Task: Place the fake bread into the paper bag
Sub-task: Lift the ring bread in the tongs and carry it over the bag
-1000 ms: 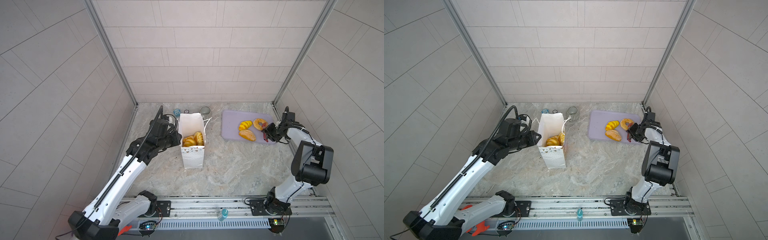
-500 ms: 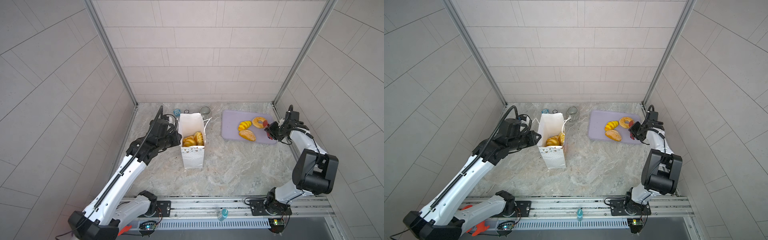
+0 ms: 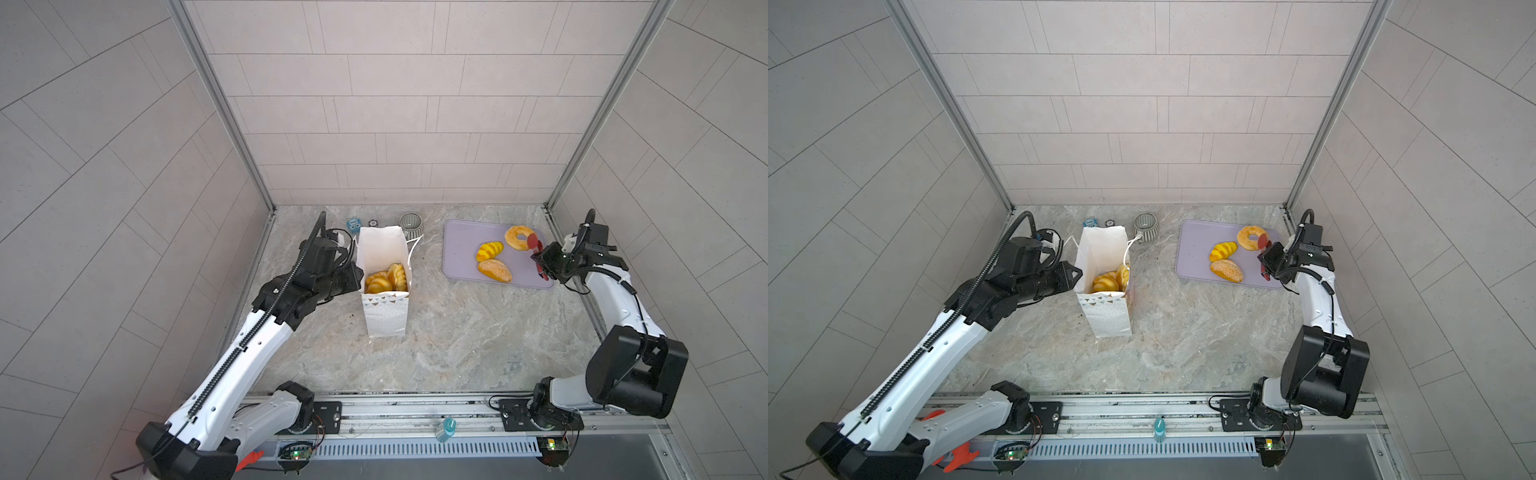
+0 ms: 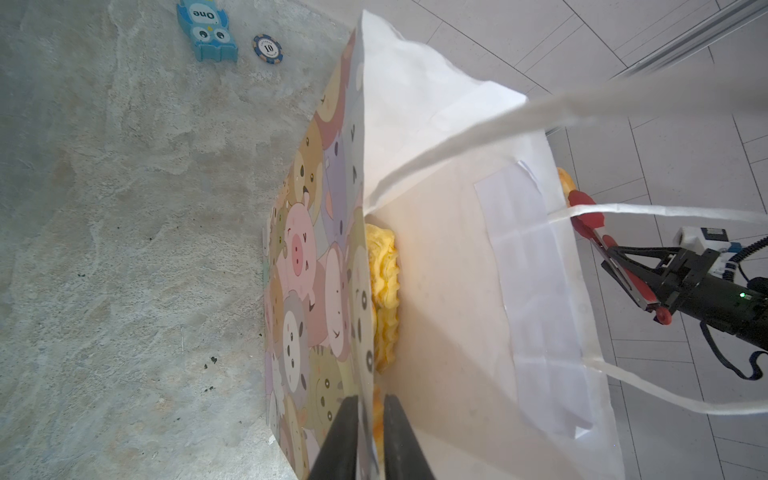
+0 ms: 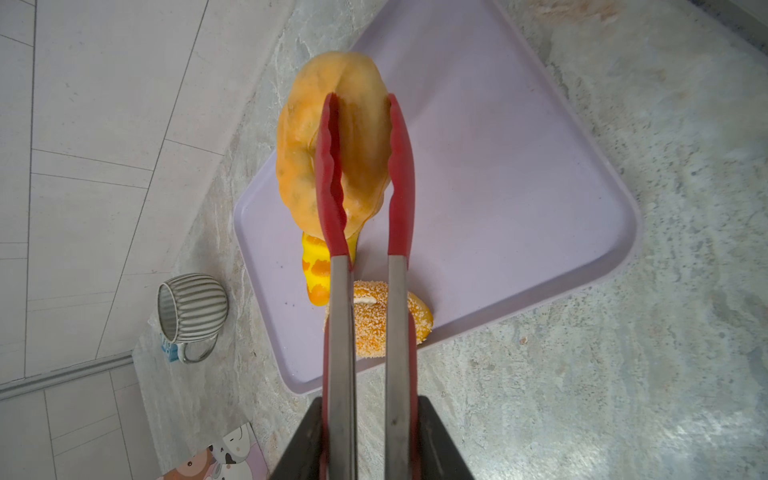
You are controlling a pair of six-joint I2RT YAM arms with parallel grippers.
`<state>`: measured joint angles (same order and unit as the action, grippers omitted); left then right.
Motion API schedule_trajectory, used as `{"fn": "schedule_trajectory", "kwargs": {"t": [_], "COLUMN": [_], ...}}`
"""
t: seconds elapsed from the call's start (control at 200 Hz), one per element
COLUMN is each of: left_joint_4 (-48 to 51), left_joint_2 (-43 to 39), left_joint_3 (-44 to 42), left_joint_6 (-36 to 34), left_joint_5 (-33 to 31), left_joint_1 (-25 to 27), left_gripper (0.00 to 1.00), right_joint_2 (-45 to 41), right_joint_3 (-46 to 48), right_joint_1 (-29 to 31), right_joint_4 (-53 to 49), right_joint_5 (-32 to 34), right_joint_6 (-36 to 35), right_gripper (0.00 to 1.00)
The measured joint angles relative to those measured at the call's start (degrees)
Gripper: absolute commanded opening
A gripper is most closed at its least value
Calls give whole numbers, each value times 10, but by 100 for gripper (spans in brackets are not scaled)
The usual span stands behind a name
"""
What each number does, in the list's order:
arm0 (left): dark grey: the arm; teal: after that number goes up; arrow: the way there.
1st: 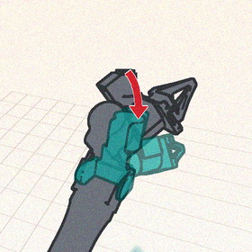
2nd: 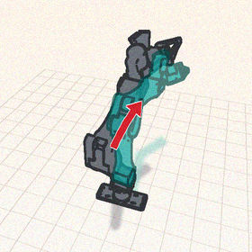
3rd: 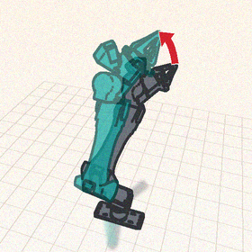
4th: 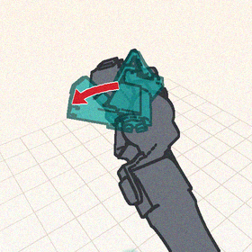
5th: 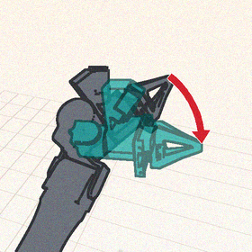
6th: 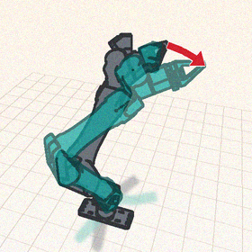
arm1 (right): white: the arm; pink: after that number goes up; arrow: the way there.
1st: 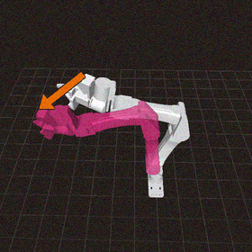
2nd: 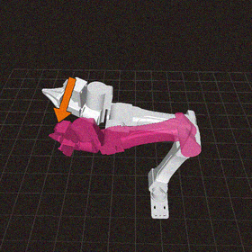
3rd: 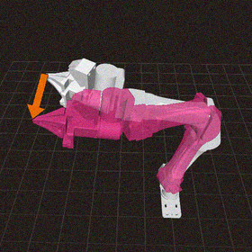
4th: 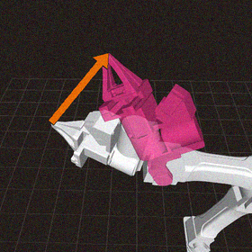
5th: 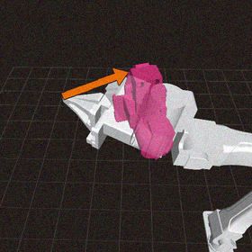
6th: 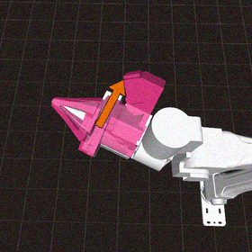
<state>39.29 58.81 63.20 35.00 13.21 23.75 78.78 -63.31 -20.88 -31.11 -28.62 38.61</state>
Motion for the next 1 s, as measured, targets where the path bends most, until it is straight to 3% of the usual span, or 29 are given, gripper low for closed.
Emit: {"fn": "schedule_trajectory", "kwargs": {"t": [0.25, 0.726, 1.001], "left_joint_4": [0, 0, 0], "left_joint_2": [0, 0, 0], "left_joint_3": [0, 0, 0], "left_joint_6": [1, 1, 4], "left_joint_5": [-3, -6, -8], "left_joint_1": [0, 0, 0], "left_gripper": [18, 18, 18], "right_joint_2": [-51, -87, -92], "right_joint_3": [-12, -105, -172], "right_joint_1": [54, 264, 325], "right_joint_4": [-21, -62, -65], "right_joint_5": [-4, 42, 44], "right_joint_6": [-11, -41, -51], "right_gripper": [33, 33, 33]}}
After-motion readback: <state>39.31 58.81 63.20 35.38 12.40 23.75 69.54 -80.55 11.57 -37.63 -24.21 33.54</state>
